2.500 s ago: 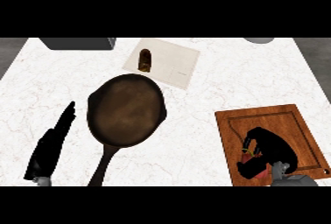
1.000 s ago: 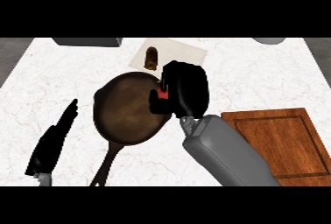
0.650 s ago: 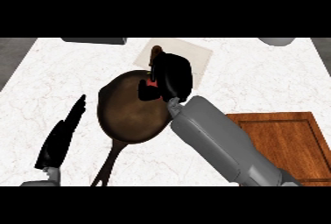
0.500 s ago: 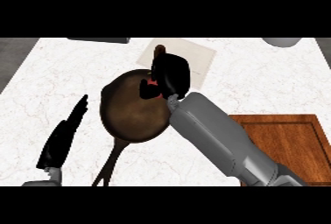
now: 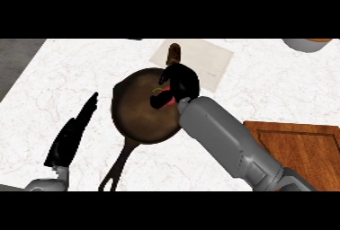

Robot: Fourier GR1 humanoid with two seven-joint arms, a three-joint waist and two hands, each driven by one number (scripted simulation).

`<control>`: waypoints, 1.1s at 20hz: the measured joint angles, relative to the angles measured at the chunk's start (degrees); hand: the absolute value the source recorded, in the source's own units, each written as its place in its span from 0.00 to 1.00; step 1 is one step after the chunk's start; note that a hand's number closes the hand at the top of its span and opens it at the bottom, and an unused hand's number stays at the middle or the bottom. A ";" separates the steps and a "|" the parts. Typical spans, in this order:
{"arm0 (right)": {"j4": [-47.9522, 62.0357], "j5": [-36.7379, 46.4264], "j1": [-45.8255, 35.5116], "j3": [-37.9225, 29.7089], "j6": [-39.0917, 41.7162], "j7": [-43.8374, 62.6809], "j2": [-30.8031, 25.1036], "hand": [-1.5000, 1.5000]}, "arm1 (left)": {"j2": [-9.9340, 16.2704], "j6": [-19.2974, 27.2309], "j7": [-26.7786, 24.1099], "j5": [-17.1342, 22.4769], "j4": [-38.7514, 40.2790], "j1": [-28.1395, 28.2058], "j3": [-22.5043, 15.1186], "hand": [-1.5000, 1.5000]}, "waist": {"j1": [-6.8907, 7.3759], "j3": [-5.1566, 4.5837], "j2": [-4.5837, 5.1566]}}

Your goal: Pick the bell pepper from the cutting board and place it in the pan

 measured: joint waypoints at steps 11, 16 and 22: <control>0.09 -14.27 0.66 -2.86 -18.69 -13.61 -0.01 0.00 | 0.01 -0.52 -0.15 -0.01 0.38 -0.74 -0.13 0.50 | 0.51 0.06 -0.10; 1.21 -18.47 0.38 -4.86 -28.96 -18.21 -0.04 0.00 | -0.09 0.12 -0.61 -0.22 1.16 -0.12 0.46 0.50 | -0.87 0.03 -0.49; 2.19 -23.63 2.74 -9.69 -34.26 -26.64 -0.16 0.00 | -0.04 1.52 -1.76 -0.38 1.34 2.58 1.97 0.50 | -4.04 0.03 -1.19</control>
